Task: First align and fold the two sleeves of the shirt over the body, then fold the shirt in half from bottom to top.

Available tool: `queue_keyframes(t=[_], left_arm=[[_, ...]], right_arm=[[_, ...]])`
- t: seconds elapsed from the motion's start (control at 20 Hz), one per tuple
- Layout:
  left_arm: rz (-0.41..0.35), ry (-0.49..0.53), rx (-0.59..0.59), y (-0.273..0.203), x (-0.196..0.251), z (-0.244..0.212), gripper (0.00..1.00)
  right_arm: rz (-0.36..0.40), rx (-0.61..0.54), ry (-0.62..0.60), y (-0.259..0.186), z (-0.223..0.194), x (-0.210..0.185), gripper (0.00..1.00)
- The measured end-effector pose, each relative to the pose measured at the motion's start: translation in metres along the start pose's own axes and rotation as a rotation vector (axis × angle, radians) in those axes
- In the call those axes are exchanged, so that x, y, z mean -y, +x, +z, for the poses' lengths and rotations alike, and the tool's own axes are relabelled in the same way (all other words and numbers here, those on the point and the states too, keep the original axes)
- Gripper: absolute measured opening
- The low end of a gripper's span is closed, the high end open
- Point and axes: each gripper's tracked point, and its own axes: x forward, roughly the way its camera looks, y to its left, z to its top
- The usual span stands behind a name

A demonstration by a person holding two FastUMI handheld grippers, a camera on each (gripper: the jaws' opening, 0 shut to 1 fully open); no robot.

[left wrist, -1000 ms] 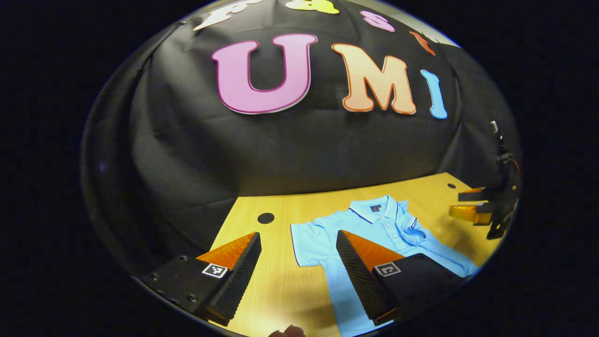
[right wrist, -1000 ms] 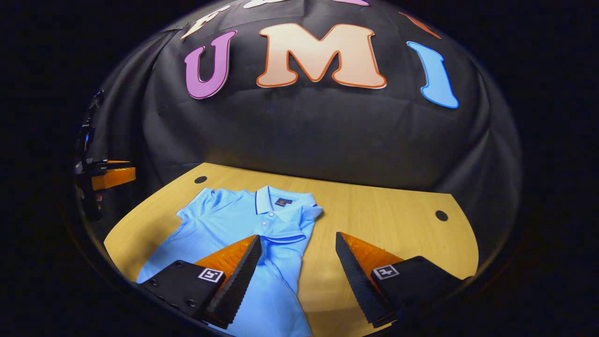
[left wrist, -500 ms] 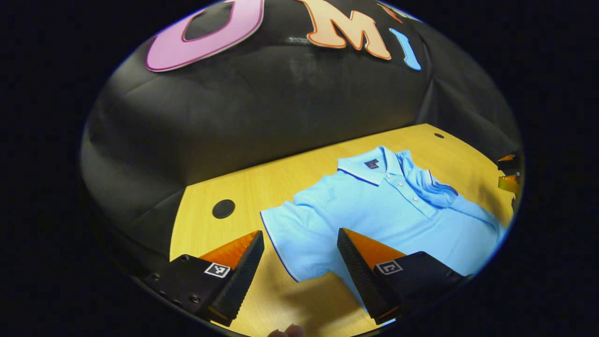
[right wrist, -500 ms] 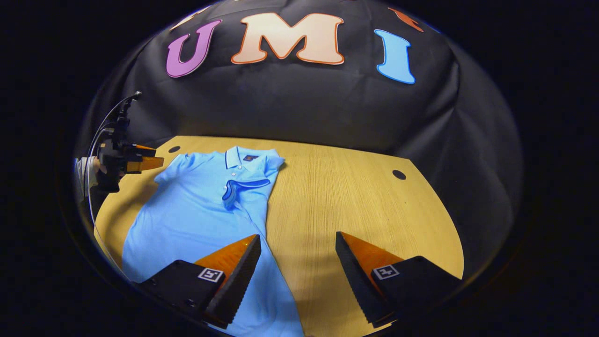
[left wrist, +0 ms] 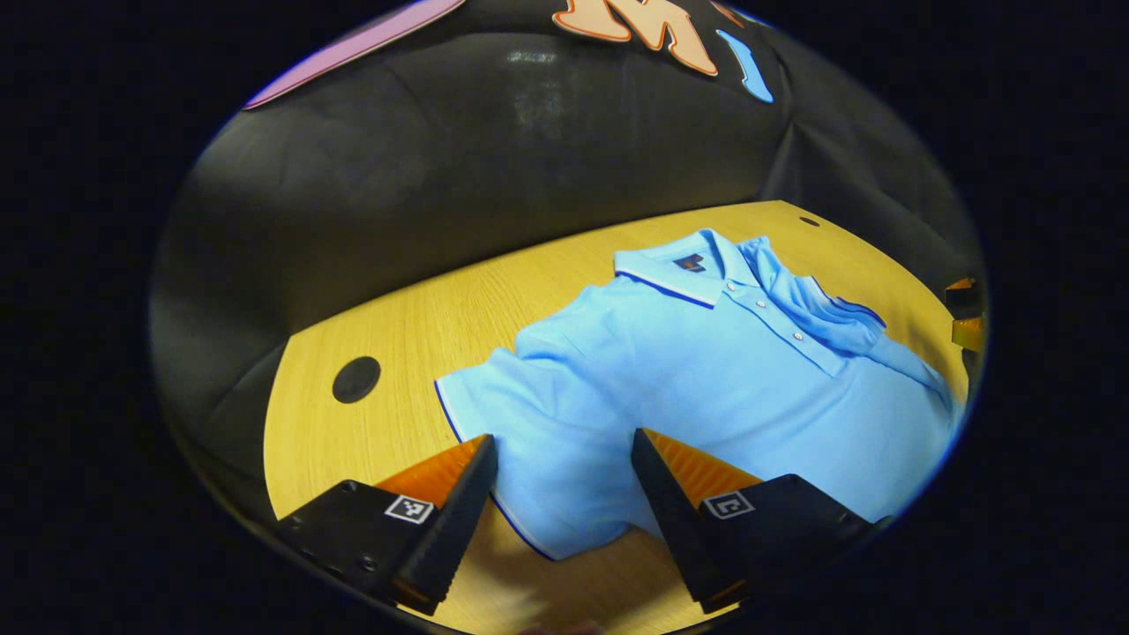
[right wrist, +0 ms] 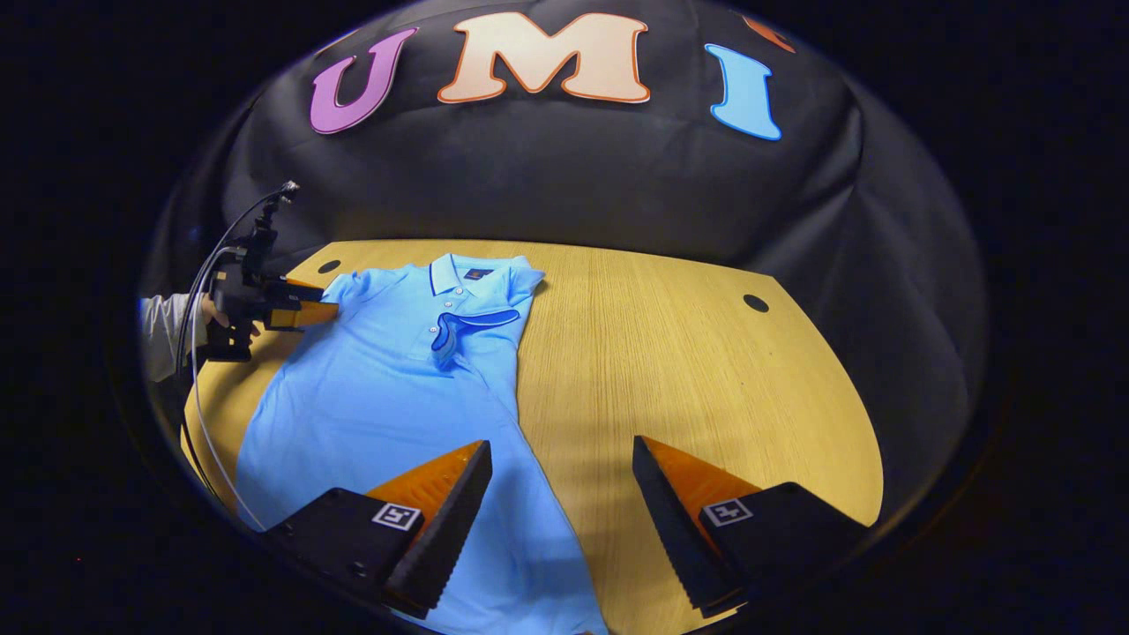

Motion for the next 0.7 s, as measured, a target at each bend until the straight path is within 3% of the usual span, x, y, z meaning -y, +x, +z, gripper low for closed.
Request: queue_keyframes(t=[0.2, 0.35, 0.6, 0.7], left_arm=[[0.027, -0.058, 0.027, 0.003, 0.005, 0.003, 0.51], [0.1, -0.067, 0.024, 0.006, 0.006, 0.006, 0.0], [0.151, -0.015, 0.078, -0.001, 0.025, 0.047, 0.0], [0.133, 0.006, 0.105, -0.004, 0.047, 0.068, 0.0]], right_arm=[[-0.003, 0.003, 0.019, 0.002, 0.002, 0.001, 1.0], [0.01, 0.004, 0.021, 0.001, 0.002, 0.002, 1.0], [0.039, 0.013, 0.027, -0.004, 0.004, 0.007, 1.0], [0.053, 0.018, 0.035, -0.007, 0.005, 0.01, 1.0]])
